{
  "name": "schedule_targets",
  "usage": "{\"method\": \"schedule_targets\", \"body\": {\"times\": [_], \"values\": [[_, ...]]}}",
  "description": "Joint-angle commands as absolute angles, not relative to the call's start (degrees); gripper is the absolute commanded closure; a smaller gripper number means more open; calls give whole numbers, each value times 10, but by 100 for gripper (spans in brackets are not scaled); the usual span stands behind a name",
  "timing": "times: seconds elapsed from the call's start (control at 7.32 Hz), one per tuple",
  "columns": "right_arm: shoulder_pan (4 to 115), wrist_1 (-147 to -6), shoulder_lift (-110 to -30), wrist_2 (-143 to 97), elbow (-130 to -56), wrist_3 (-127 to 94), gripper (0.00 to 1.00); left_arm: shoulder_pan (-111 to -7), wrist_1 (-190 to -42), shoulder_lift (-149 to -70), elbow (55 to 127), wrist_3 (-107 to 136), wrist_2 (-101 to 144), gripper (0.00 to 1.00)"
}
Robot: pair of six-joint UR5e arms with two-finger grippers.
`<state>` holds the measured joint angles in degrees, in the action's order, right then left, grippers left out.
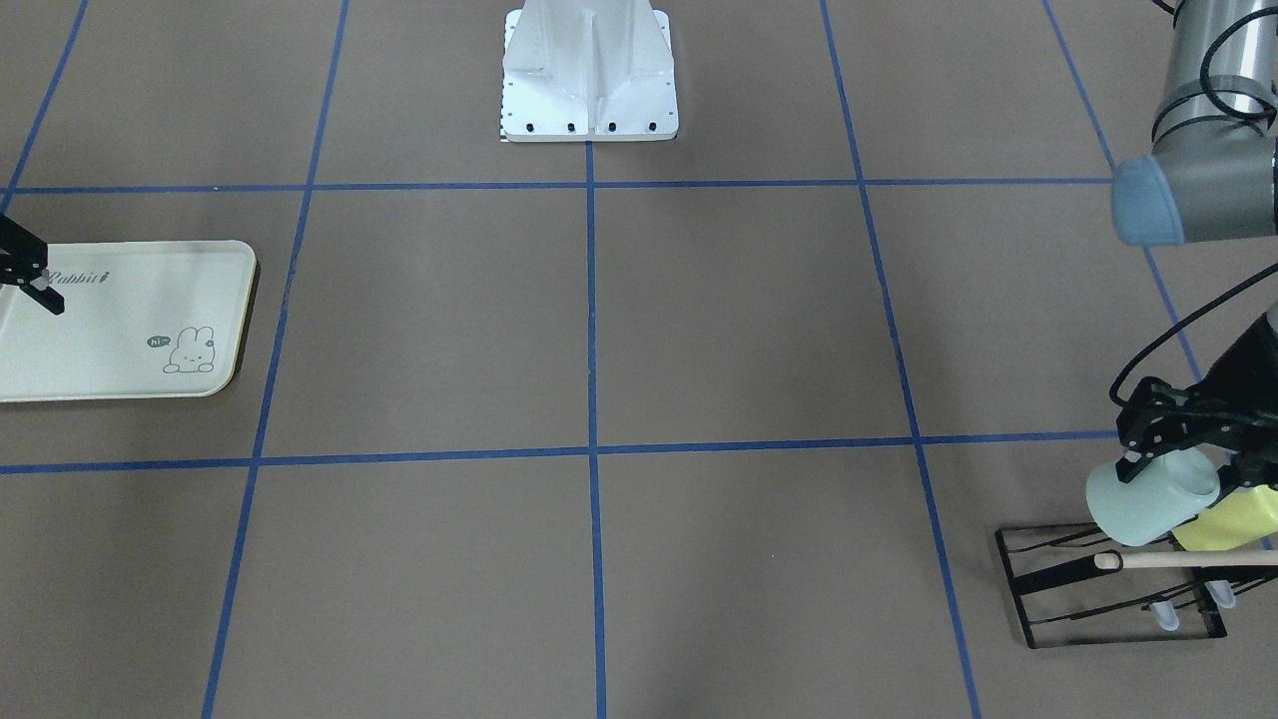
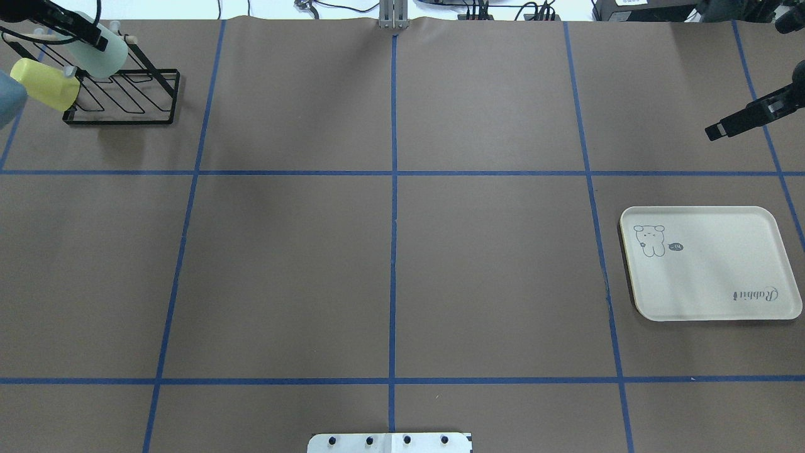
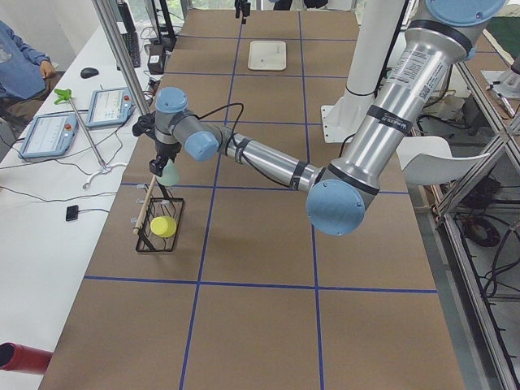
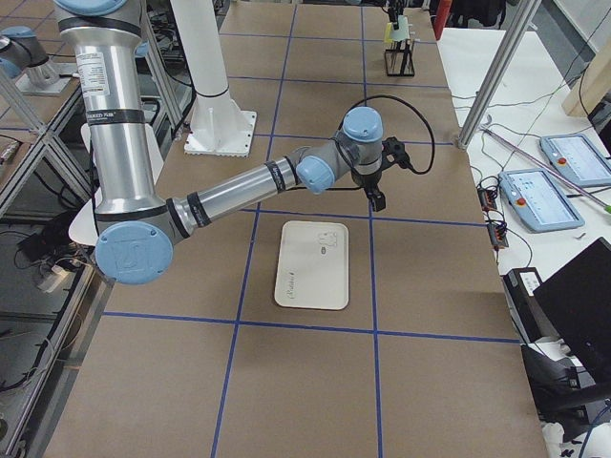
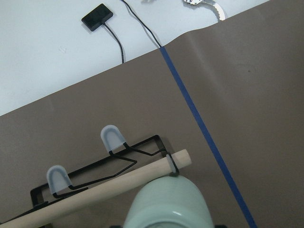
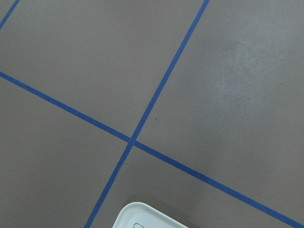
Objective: Left arm grabs green cup and hands to right arm on tray
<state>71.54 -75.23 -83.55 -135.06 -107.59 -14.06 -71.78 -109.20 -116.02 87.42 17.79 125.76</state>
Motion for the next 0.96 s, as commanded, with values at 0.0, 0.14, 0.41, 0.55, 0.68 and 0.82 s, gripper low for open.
{"method": "schedule_targets", "body": {"times": [0.0, 0.14, 0.41, 0.55, 0.68, 0.82], "values": [[712, -751, -835, -1352, -1083, -164, 0, -725, -1039, -1142, 953, 198, 1281, 100], [696, -751, -819, -1351, -1090, -196, 0, -721, -1048, -1145, 955, 269, 1281, 100], [679, -737, -781, -1351, -1108, -300, 0, -699, -1124, -1149, 964, 383, 1281, 100], [675, -662, -780, -1351, -1102, -373, 0, -680, -1164, -1152, 968, 442, 1282, 100], [666, -580, -779, -1351, -1094, -470, 0, -661, -1201, -1157, 976, 511, 1281, 100], [647, -497, -775, -1348, -1087, -560, 0, -648, -1235, -1162, 983, 566, 1282, 100]]}}
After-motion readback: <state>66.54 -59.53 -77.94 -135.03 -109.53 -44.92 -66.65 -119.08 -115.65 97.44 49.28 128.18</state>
